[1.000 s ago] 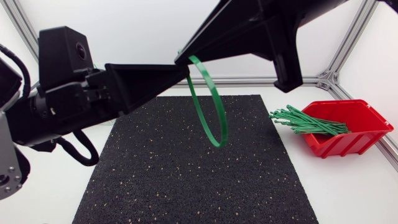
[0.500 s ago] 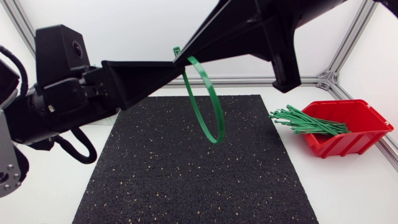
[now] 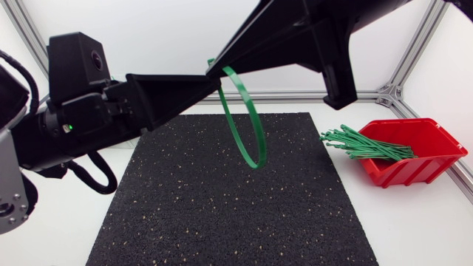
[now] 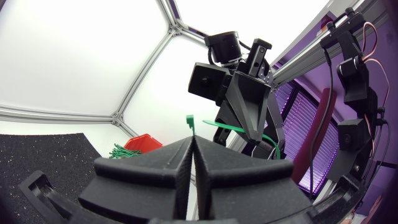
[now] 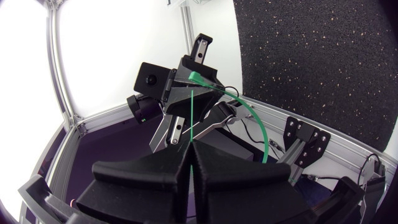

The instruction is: Take a green cable tie from the red box, thread the tail through the head to close it, then place it in the transparent bin on the left.

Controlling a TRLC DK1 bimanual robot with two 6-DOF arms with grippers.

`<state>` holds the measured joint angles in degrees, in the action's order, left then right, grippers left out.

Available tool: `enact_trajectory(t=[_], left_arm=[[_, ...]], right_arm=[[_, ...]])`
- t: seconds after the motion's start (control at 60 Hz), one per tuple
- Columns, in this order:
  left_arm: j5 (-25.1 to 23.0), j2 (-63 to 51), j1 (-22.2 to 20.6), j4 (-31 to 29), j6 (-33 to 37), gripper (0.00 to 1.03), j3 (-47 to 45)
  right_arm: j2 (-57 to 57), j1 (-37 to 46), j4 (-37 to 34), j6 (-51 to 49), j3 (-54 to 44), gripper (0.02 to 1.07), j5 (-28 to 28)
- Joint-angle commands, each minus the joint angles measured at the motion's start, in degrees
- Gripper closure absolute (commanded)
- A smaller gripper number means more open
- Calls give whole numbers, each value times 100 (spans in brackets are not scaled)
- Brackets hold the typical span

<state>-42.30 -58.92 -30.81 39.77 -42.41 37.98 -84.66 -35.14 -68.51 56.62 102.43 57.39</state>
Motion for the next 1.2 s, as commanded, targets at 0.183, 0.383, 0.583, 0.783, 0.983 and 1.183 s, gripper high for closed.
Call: enact_trajectory(t=[0.183, 0.383, 0.583, 0.783, 0.983, 1.183], left_arm=[[3, 47, -48, 128, -48, 100, 8], [12, 47, -75, 128, -57, 100, 34], [12, 56, -92, 128, -57, 100, 52], [12, 73, -83, 128, -57, 100, 70], [12, 82, -66, 128, -57, 100, 78], [12, 100, -4, 128, -57, 100, 105]], right_arm=[[2, -11, 48, 139, 66, 101, 18], [-24, -11, 66, 139, 49, 101, 10], [-112, -11, 83, 130, 49, 101, 18], [-121, -20, 101, 121, 22, 101, 10], [-112, -20, 127, 121, -22, 101, 10], [-112, -20, 163, 121, -101, 101, 10]])
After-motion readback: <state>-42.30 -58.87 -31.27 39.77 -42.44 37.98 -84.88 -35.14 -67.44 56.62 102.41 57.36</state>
